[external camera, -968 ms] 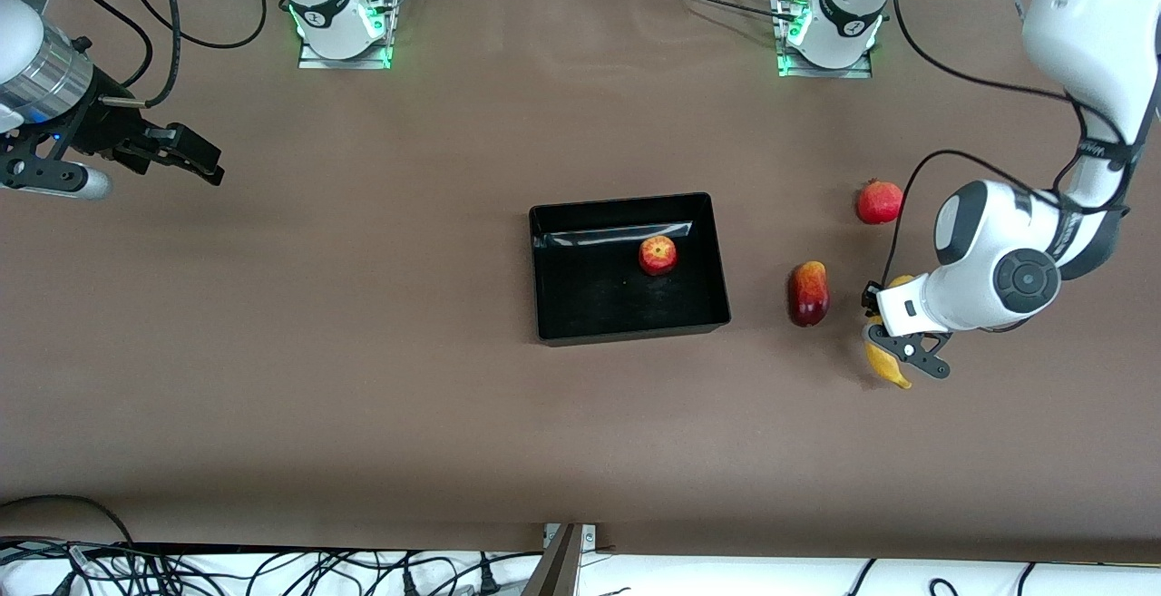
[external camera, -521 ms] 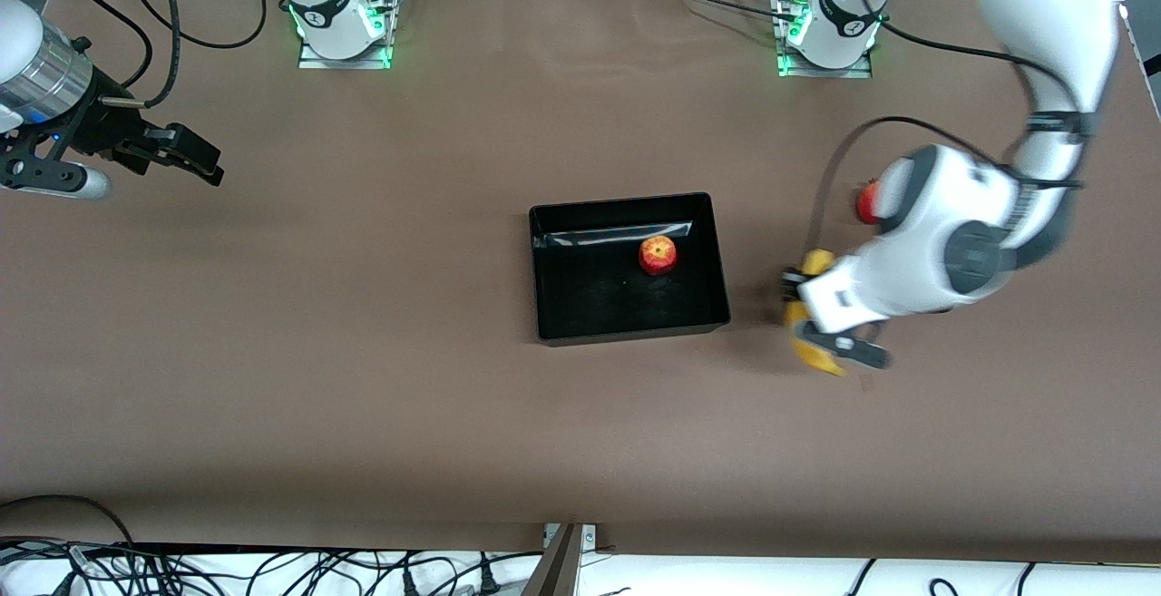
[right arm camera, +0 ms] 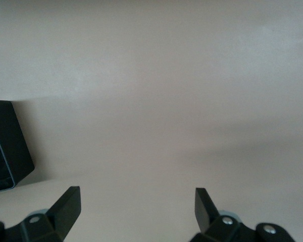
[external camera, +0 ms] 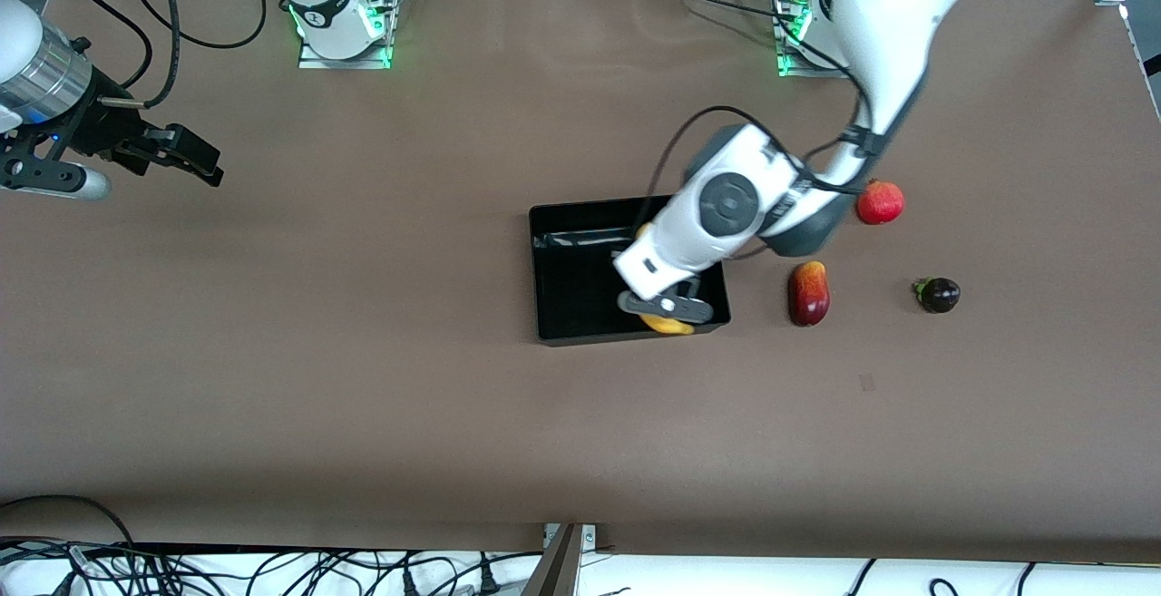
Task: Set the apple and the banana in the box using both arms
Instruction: 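Carry the banana over the tray and lower it inside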
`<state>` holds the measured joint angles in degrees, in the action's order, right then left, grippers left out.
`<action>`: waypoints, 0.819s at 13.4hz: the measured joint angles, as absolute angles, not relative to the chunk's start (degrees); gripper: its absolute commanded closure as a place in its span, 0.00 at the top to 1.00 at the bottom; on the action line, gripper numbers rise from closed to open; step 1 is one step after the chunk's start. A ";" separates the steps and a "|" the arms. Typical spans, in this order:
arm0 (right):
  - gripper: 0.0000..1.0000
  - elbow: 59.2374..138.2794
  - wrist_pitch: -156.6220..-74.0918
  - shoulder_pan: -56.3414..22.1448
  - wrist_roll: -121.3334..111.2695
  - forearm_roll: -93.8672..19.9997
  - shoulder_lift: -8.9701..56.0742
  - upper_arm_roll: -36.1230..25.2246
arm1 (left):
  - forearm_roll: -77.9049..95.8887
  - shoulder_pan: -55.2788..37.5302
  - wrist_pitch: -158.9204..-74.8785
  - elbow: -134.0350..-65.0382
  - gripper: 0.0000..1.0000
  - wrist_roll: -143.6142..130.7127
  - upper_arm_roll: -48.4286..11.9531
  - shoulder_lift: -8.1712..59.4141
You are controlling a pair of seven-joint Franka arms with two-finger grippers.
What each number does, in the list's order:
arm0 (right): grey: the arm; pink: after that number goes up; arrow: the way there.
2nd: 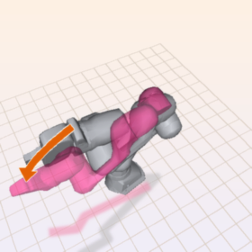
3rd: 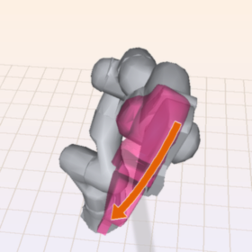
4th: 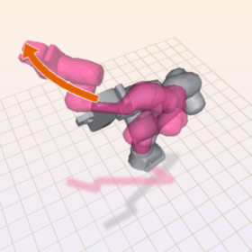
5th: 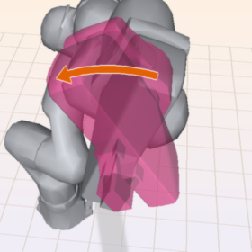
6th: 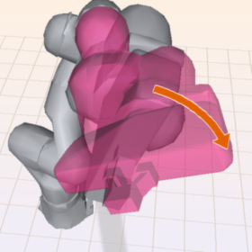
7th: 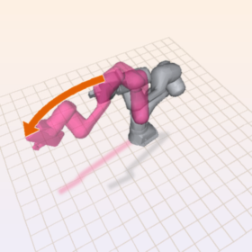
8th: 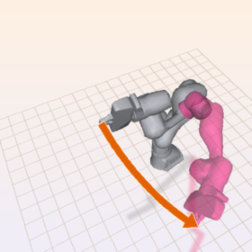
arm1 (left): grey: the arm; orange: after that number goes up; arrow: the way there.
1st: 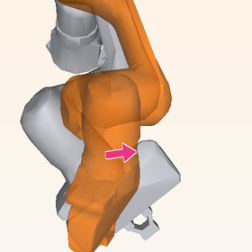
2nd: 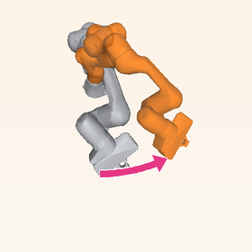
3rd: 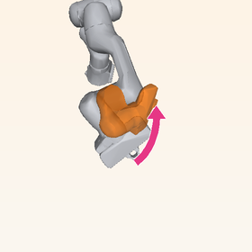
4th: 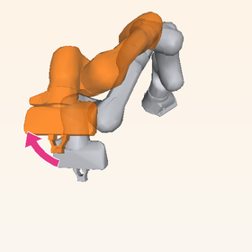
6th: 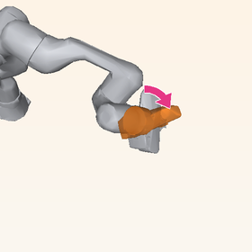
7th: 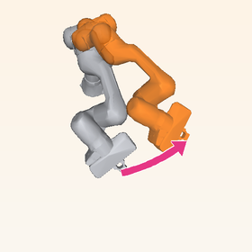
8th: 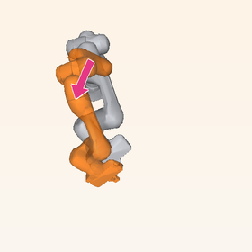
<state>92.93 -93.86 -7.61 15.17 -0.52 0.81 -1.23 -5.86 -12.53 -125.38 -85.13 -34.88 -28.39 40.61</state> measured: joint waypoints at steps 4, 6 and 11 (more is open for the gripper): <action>1.00 92.93 -93.91 -7.60 15.17 -0.52 0.81 -1.24 | -5.86 -17.93 -132.54 -85.04 0.00 -37.99 -26.73 44.83; 1.00 92.94 -93.93 -7.60 15.17 -0.52 0.81 -1.24 | -5.87 -19.13 -133.87 -84.95 0.00 -37.99 -25.92 46.34; 1.00 92.94 -93.95 -7.60 15.17 -0.52 0.82 -1.23 | -5.87 -20.91 -133.90 -84.94 1.00 -37.97 -22.91 49.09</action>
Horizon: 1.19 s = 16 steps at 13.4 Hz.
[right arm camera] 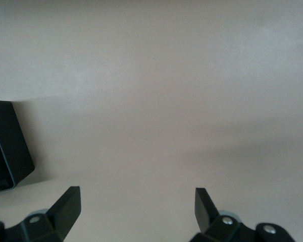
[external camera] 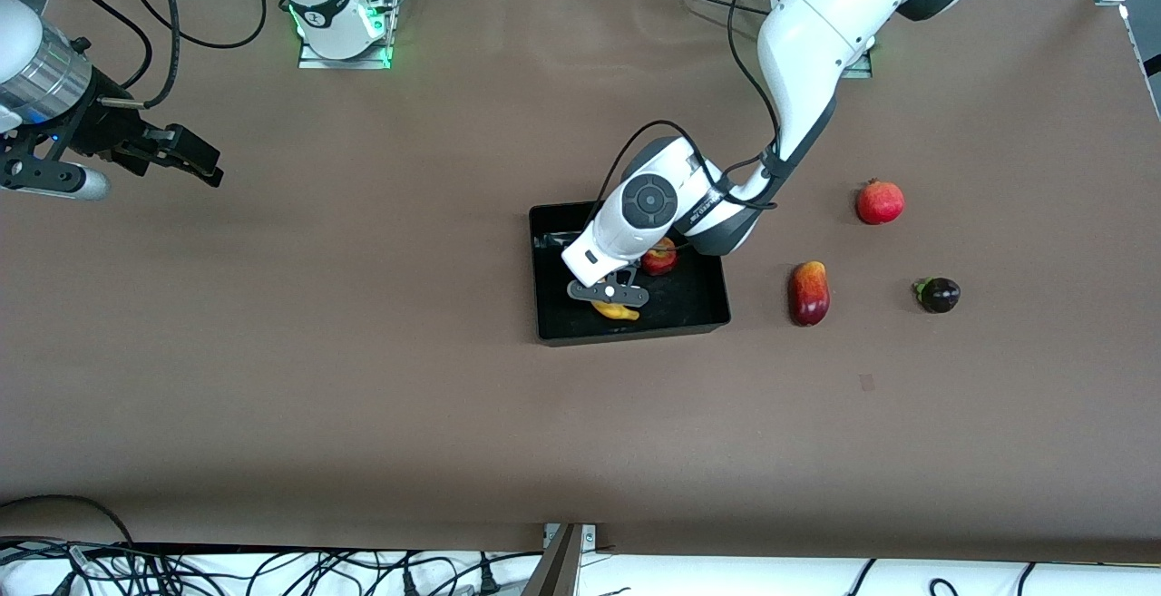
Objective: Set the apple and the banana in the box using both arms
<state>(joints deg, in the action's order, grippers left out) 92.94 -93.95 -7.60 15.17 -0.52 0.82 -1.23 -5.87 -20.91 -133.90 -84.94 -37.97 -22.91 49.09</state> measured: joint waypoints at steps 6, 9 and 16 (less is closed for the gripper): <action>1.00 92.94 -93.96 -7.60 15.17 -0.51 0.86 -1.24 | -6.23 -19.80 -127.79 -81.77 1.00 -37.90 -19.90 46.43; 1.00 92.95 -93.97 -7.60 15.17 -0.51 0.90 -1.24 | -6.31 -16.25 -115.73 -80.76 1.00 -37.76 -19.05 39.13; 1.00 92.96 -94.00 -7.59 15.17 -0.51 0.97 -1.29 | -6.46 0.62 -96.75 -80.67 1.00 -19.21 -18.70 23.52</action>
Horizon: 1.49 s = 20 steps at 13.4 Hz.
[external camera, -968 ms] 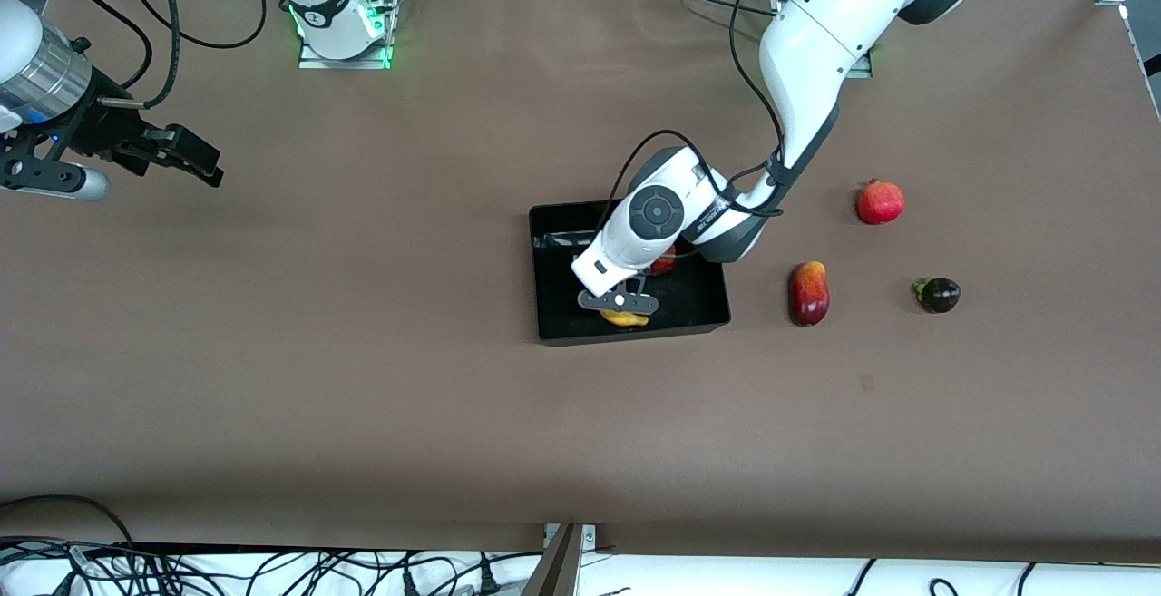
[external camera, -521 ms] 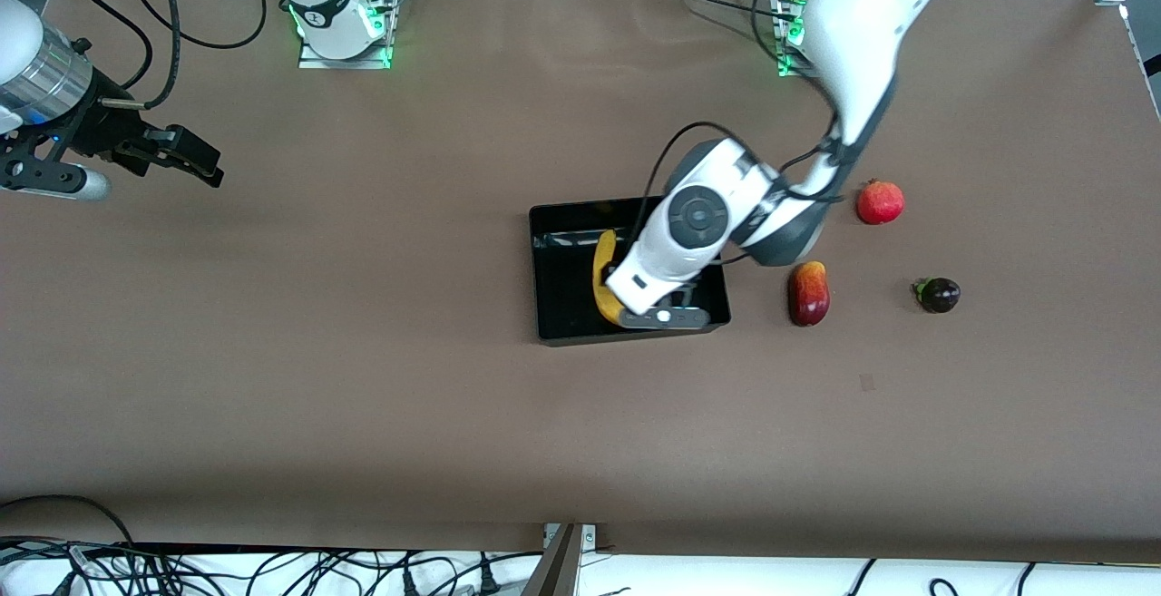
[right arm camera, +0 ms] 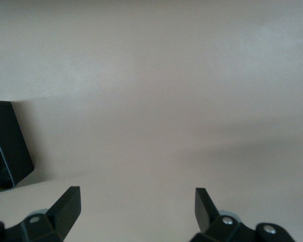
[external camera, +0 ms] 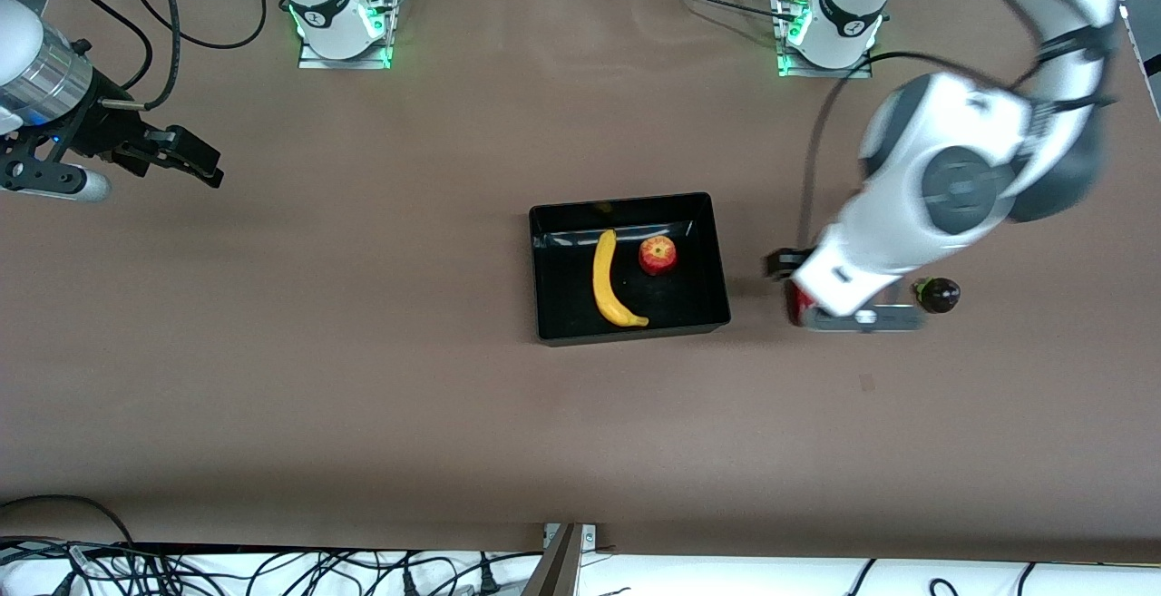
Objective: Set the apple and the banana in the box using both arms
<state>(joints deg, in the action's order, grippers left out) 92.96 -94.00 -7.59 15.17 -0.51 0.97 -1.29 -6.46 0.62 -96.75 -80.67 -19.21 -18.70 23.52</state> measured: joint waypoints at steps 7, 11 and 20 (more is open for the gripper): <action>1.00 92.96 -94.12 -7.58 15.17 -0.51 1.02 -1.31 | -5.98 6.82 -85.63 -79.20 1.00 -15.56 -14.86 10.48; 1.00 92.96 -94.25 -7.58 15.17 -0.51 1.02 -1.30 | -4.95 4.42 -89.52 -83.73 1.00 -4.36 -4.52 7.29; 1.00 92.96 -94.75 -7.59 15.17 -0.51 1.03 -1.30 | -4.60 1.85 -97.57 -100.72 1.00 -1.78 -1.36 -4.84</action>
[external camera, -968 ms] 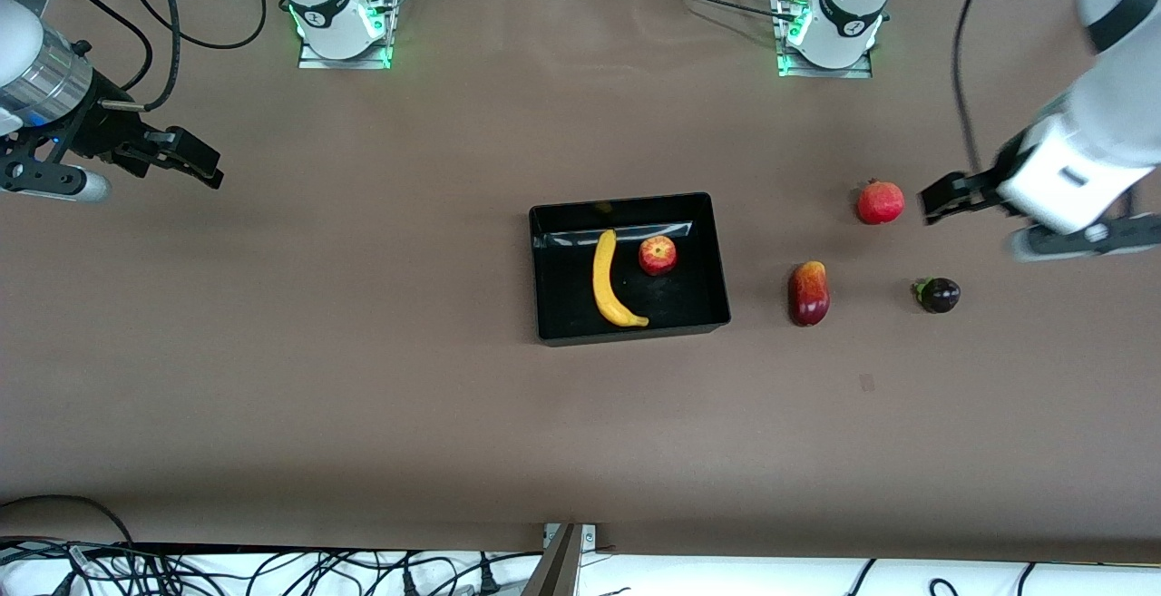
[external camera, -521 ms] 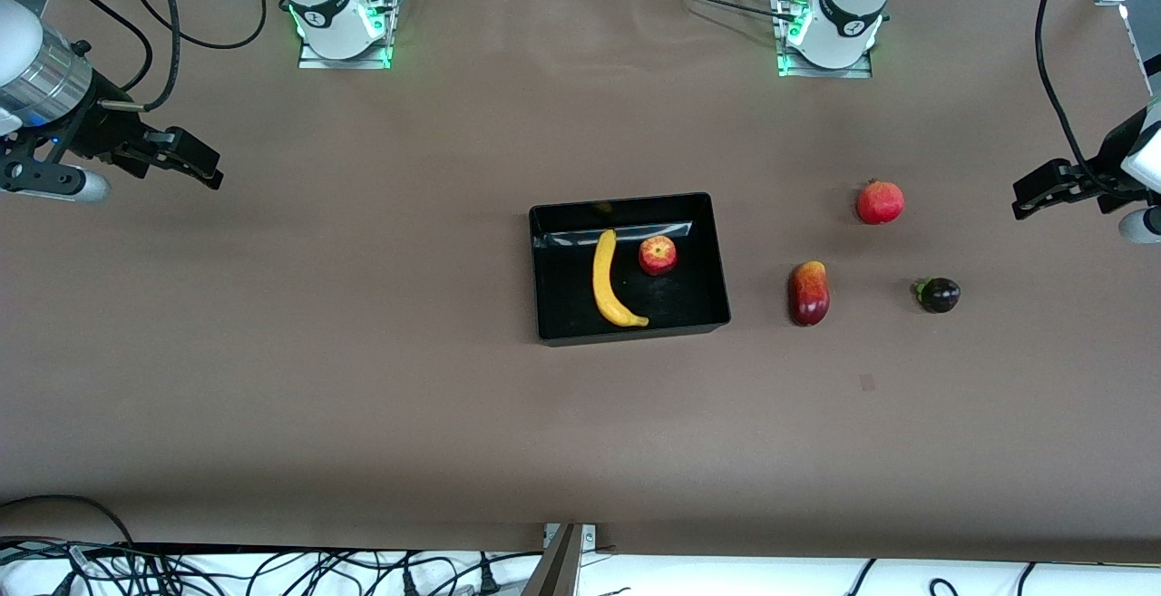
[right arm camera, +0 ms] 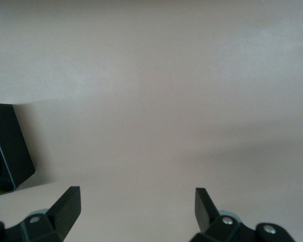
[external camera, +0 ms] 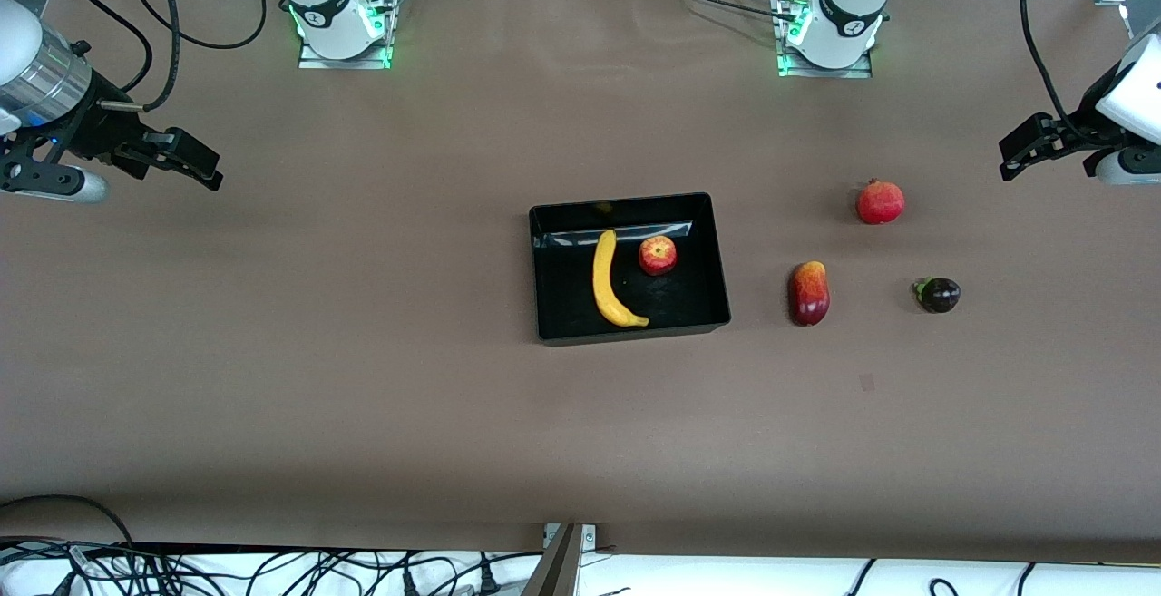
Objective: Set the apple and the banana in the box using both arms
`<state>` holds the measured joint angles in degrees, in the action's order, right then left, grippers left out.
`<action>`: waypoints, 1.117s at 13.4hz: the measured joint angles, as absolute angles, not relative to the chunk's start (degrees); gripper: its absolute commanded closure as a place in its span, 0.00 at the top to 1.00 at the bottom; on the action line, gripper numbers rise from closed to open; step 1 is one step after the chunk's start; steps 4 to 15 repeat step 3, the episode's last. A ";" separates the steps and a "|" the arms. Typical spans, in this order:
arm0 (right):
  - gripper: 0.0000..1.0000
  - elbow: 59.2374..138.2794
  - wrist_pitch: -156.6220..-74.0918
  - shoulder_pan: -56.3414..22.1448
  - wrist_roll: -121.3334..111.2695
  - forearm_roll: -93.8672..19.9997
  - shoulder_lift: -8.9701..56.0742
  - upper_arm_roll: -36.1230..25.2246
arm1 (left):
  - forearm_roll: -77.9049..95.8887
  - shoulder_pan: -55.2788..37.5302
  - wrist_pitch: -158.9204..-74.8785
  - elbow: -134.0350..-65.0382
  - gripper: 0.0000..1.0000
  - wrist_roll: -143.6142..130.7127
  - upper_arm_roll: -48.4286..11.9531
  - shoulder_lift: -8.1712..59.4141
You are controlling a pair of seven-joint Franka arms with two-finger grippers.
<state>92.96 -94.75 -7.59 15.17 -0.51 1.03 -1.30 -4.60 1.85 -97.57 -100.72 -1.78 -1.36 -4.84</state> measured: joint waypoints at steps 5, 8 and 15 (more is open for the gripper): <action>1.00 92.96 -94.77 -7.59 15.17 -0.51 1.03 -1.30 | -4.60 1.50 -97.17 -101.01 1.00 -1.78 -1.43 -4.78; 1.00 92.96 -94.77 -7.59 15.17 -0.51 1.03 -1.30 | -4.60 1.50 -97.17 -101.01 1.00 -1.78 -1.43 -4.78; 1.00 92.96 -94.77 -7.59 15.17 -0.51 1.03 -1.30 | -4.60 1.50 -97.17 -101.01 1.00 -1.78 -1.43 -4.78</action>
